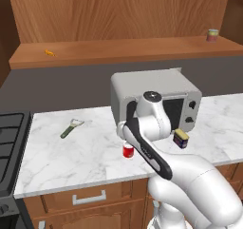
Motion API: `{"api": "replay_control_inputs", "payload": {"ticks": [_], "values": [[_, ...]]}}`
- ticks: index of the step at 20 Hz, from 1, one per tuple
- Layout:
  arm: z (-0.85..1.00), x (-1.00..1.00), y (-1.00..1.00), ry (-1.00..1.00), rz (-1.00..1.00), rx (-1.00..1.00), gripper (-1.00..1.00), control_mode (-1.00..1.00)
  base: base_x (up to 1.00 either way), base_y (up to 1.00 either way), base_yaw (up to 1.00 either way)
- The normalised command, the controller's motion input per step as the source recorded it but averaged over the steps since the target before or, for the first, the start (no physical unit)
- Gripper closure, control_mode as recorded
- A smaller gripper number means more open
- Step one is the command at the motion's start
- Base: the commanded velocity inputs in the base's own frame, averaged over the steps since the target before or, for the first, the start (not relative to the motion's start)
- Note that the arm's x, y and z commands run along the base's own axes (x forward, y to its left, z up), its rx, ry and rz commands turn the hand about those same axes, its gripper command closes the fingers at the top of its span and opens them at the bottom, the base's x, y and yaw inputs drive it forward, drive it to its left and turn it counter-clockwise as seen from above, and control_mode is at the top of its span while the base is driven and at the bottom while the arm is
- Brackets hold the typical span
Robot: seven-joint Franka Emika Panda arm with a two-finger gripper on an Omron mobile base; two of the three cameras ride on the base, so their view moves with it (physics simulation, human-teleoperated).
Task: Pick the cans from the counter and place them in their designated side in the cabinet.
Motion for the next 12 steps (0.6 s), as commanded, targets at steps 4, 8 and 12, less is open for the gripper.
{"api": "replay_control_inputs", "payload": {"ticks": [4,8,12], "values": [[-0.13,0.07,0.01,0.0,0.0,0.0,-1.0,-1.0,0.0,0.0,0.0],[-0.13,0.1,0.02,0.0,0.0,0.0,-1.0,-1.0,0.0,0.0,0.0],[-0.13,0.12,0.01,0.0,0.0,0.0,-1.0,-1.0,0.0,0.0,0.0]]}}
